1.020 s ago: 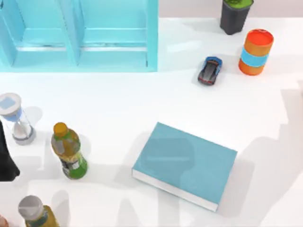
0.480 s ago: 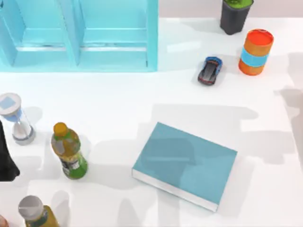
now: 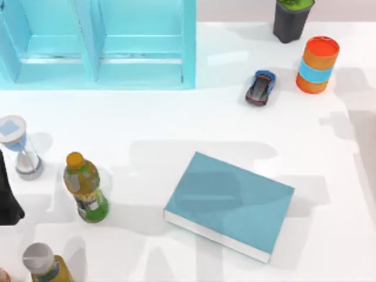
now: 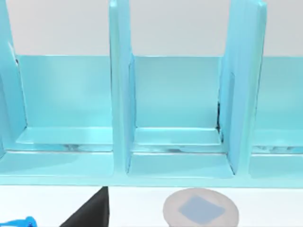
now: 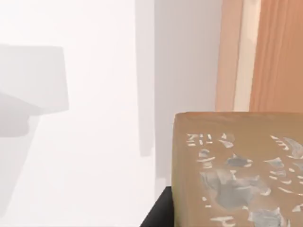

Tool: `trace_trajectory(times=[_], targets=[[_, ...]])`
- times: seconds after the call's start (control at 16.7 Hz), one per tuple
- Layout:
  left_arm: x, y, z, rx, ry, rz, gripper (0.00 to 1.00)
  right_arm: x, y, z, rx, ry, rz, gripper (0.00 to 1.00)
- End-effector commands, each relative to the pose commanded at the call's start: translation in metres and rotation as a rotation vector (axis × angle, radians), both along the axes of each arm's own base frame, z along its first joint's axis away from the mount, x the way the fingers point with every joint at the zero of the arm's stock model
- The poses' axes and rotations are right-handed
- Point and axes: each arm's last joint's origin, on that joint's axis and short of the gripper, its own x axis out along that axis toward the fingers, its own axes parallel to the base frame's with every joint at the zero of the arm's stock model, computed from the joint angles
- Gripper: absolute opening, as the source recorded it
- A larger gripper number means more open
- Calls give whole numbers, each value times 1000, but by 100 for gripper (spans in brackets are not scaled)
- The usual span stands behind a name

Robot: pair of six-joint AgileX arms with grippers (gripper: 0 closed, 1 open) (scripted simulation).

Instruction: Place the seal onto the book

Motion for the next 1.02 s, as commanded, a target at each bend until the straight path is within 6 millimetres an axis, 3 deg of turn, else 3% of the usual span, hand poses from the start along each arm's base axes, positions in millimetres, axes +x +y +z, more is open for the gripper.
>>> trace_trajectory(times=[0.12,0.24,0.48,0.72,1.02], targets=[[0,0,0,0,0,0,100,1,4,-1,-1,-2,0,0],[0,0,0,0,0,0,100,3,23,-4,-4,-8,0,0],[0,0,0,0,0,0,100,2,101,-18,-5,-22,27,0],[0,0,0,0,0,0,100,-18,188,-43,0,-14,52,0],[0,0,0,0,0,0,100,-44,250,-72,4,-2,30,0]])
